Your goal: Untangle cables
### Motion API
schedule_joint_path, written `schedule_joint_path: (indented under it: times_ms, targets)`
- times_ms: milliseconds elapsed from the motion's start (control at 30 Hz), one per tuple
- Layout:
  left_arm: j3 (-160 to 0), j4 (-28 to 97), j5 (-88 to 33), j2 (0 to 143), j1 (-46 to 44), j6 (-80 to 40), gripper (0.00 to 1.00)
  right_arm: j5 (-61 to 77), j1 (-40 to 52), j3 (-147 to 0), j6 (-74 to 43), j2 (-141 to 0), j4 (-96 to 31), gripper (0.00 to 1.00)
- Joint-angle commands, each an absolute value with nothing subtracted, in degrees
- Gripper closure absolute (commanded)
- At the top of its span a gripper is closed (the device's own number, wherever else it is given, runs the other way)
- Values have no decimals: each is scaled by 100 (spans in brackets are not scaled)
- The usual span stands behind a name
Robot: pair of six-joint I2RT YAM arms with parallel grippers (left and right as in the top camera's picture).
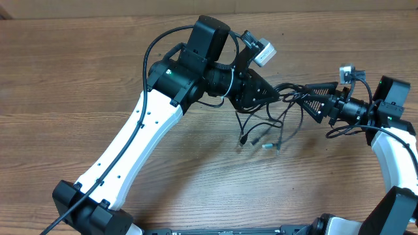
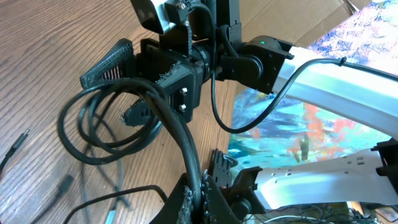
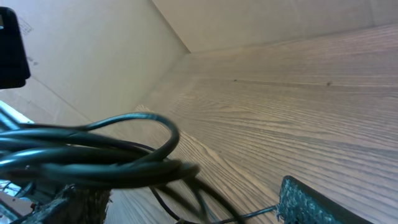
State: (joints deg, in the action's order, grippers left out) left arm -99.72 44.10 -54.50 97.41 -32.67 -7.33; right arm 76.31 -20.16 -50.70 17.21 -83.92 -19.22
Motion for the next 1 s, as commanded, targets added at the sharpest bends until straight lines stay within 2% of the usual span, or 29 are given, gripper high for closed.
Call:
schedule_joint_path:
  times_ms: [0,67,167,233,300,400,600,767,800,900,967]
  targets:
    - [-10003,4353,-5660,9546,-3321,-915,96,7883,-1992,-5148,1826,-8403,-1896,17]
    - [-10003,4353,-5658,9546,-3367,-921,96,7990,-1992,-5148,1828,-8403,-1883,18]
    - [-10003,4353,-5658,9546,-3430,-921,96,8027,-1992,-5148,1828,-8403,-1852,27]
    - [-10003,4351,-5655,9546,-3468,-921,96,8027,-1992,-5148,1828,-8403,-1852,38]
    - [-10003,4348,-5634,9546,-3496,-921,96,8027,-1992,-5148,1824,-8403,-1857,59]
    - [-10003,4348,-5636,9546,-3500,-921,96,8029,-1992,-5148,1802,-8403,-1859,77]
    - [-10003,4355,-5485,9546,-3500,-926,96,8029,-1992,-5148,1804,-8403,-1859,92]
    - [-10003,4346,-5485,9546,-3500,-945,96,8027,-1992,-5148,1804,-8403,-1857,95]
    - [-10003,4348,-5487,9546,-3500,-947,96,8027,-1992,-5148,1804,-8403,-1857,88]
    - [-10003,4348,-5487,9546,-3500,-947,96,8027,-1992,-5148,1804,-8403,-1857,55]
    - [-10003,4348,-5485,9546,-3500,-947,96,8079,-1992,-5148,1806,-8403,-1855,47]
